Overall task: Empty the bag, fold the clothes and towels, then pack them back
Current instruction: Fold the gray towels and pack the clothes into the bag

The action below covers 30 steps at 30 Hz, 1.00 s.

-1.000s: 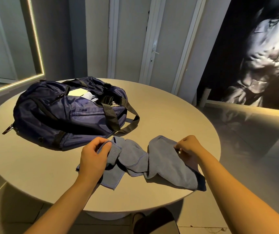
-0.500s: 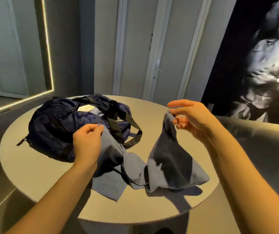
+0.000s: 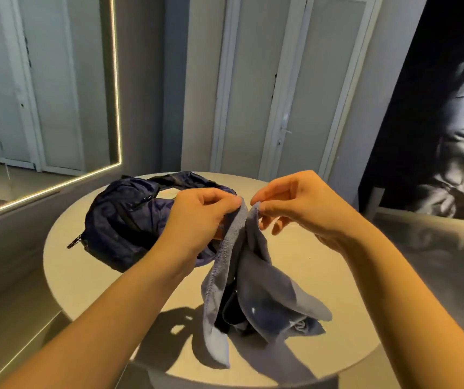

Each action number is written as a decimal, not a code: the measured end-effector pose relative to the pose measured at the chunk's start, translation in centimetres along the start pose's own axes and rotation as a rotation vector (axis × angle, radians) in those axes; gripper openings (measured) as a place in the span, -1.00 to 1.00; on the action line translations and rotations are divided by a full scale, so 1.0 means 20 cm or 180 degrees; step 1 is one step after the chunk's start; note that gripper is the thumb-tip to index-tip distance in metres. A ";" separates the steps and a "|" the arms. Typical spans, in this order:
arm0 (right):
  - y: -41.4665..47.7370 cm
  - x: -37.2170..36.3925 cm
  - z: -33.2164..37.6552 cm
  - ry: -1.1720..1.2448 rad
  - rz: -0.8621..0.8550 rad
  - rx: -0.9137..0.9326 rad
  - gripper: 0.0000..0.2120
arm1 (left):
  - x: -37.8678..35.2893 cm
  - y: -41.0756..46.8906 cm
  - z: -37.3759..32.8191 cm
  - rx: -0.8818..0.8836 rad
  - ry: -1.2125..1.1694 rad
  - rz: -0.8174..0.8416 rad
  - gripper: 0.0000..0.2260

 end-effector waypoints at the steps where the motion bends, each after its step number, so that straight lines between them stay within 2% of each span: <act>1: 0.00 0.00 0.01 -0.0124 0.0001 0.0041 -0.92 | -0.01 0.00 -0.01 -0.0002 0.0031 0.0008 -0.89; 10: 0.03 0.01 0.07 -0.0578 -0.0149 0.0110 -0.93 | -0.06 0.04 -0.07 0.0002 0.0008 0.0262 -0.88; 14: 0.05 0.01 0.08 -0.0586 -0.0325 0.0183 -0.96 | -0.06 0.06 -0.08 -0.0135 0.0248 0.0260 -0.83; 17: 0.06 0.00 0.08 -0.0636 -0.0405 0.0197 -0.90 | -0.05 0.09 -0.10 -0.0315 0.0495 0.0311 -0.78; 20: 0.07 0.00 0.09 -0.0886 -0.0456 0.0212 -0.91 | -0.05 0.11 -0.12 -0.0450 0.0576 0.0382 -0.85; 23: 0.08 0.03 0.10 -0.1175 -0.0772 0.0196 -0.87 | -0.04 0.10 -0.08 -0.0666 0.0750 0.0273 -0.90; 24: 0.08 0.06 0.11 -0.1029 -0.0882 0.0160 -0.84 | -0.04 0.10 -0.05 -0.0711 0.0867 0.0268 -0.91; 26: 0.10 0.13 0.14 -0.0073 -0.0985 0.0009 -0.84 | -0.04 0.07 0.04 -0.0777 0.1154 0.0369 -0.89; 28: 0.15 0.20 0.14 0.1144 -0.0822 -0.0210 -0.89 | -0.04 0.04 0.13 -0.0809 0.1384 0.0443 -0.87; 30: 0.22 0.22 0.08 0.1701 -0.0745 -0.0495 -0.91 | -0.03 0.02 0.20 -0.0753 0.1348 0.0473 -0.93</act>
Point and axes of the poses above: each hand's wrist, its own y-axis towards the middle knuckle, its own x-axis out of the back of the hand, z = x × y, the point moved 5 cm from there along y, towards the middle knuckle, and after that the axes turned 6 degrees about -x, right-handed, at the moved point
